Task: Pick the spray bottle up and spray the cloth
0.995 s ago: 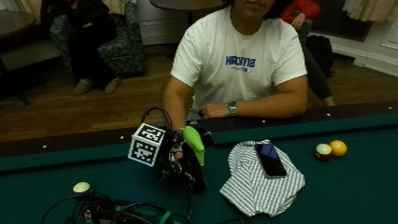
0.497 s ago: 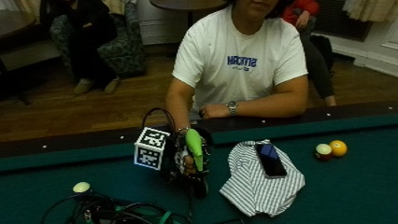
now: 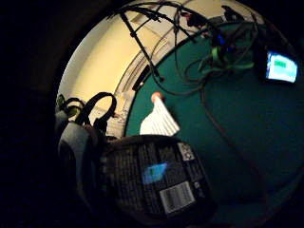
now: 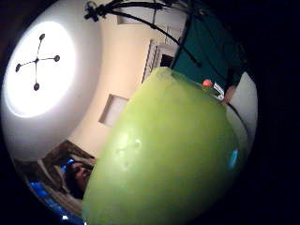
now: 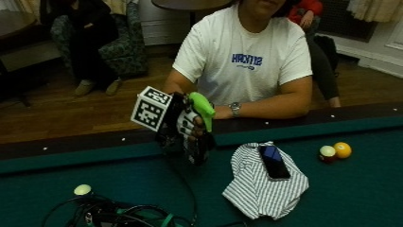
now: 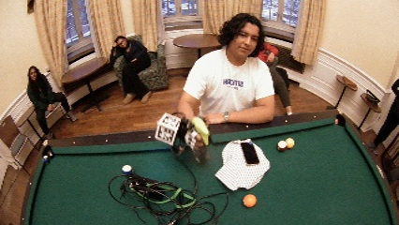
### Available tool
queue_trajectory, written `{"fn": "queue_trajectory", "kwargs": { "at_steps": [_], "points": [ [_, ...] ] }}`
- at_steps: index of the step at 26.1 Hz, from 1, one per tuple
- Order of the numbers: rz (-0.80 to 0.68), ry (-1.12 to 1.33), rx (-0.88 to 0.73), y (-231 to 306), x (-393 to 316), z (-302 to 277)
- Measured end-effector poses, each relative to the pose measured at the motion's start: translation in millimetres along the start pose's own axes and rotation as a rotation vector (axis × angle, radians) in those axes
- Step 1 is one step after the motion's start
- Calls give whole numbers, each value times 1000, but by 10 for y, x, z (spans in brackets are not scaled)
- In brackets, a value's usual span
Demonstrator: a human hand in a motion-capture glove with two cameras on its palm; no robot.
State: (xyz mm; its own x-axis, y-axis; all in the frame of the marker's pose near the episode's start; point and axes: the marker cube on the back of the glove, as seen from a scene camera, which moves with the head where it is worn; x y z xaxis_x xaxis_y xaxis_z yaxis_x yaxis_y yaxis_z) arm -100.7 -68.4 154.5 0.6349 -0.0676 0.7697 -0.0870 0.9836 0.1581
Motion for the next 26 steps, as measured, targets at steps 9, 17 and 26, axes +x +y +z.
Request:
{"fn": "queue_trajectory", "kwargs": {
  "at_steps": [9,17,26],
  "points": [
    [23,-55,-97,-306,-1148,-659],
    [113,111,-257,-614,-1741,-715],
    [337,469,-531,-702,-1660,4]
  ]
}}
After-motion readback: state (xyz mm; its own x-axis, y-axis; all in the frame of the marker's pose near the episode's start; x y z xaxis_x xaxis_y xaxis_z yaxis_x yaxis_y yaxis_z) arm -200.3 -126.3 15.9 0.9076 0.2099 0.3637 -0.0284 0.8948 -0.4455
